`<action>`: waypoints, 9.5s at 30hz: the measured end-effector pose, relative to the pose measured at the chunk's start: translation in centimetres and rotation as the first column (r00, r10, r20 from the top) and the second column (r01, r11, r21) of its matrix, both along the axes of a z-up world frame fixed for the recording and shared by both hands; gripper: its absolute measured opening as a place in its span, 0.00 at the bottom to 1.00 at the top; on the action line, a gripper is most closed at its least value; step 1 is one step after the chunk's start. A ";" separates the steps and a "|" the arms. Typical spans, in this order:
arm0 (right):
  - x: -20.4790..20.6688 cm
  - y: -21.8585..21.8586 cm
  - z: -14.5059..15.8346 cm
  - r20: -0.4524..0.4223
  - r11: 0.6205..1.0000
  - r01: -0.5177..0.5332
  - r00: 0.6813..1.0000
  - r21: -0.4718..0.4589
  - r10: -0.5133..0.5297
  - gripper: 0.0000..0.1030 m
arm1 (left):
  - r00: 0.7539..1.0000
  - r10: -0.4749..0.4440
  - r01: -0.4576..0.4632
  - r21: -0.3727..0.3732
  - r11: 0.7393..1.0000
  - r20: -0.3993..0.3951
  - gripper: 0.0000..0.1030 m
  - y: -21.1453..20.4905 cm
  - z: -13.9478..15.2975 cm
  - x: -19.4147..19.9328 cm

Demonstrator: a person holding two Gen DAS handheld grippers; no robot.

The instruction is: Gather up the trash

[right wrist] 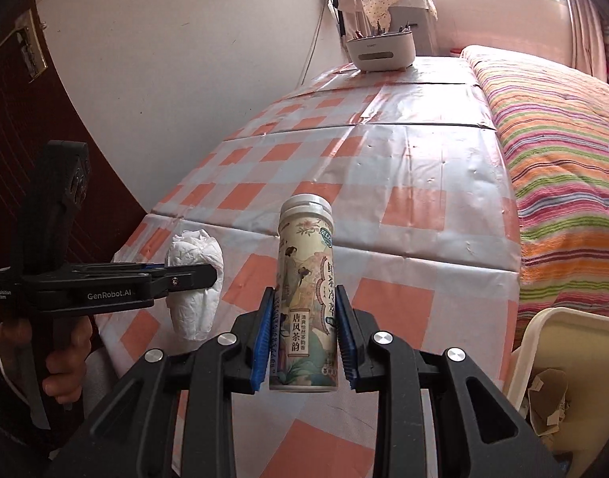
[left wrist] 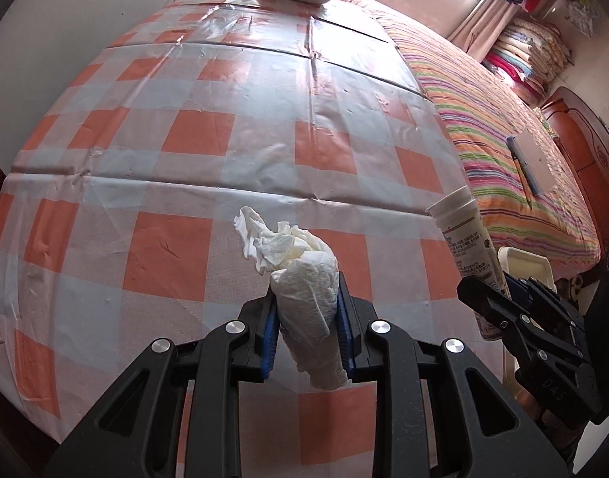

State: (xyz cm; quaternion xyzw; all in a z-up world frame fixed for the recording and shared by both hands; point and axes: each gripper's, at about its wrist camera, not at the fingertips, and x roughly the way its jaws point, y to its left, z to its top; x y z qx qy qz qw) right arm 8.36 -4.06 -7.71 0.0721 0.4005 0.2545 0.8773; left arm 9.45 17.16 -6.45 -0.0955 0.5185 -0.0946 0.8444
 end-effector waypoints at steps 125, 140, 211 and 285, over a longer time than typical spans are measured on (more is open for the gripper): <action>-16.5 -22.7 5.1 0.287 0.418 0.851 0.333 0.318 -0.898 0.52 | 0.767 -0.631 0.629 0.060 0.775 0.113 0.26 -30.6 0.8 -6.2; -19.8 -23.5 6.9 0.286 0.382 0.856 0.291 0.349 -0.913 0.65 | 0.765 -0.630 0.625 0.086 0.776 0.132 0.67 -31.0 0.9 -7.0; -16.9 -13.3 3.2 0.250 0.615 0.786 0.611 -0.070 -0.751 0.81 | 0.877 -0.271 0.108 0.388 0.915 0.396 0.85 -15.0 6.9 -11.5; -17.0 -14.4 1.3 0.183 0.616 0.784 0.618 -0.077 -0.765 0.82 | 0.857 -0.357 0.176 0.440 0.881 0.372 0.85 -17.6 6.3 -12.5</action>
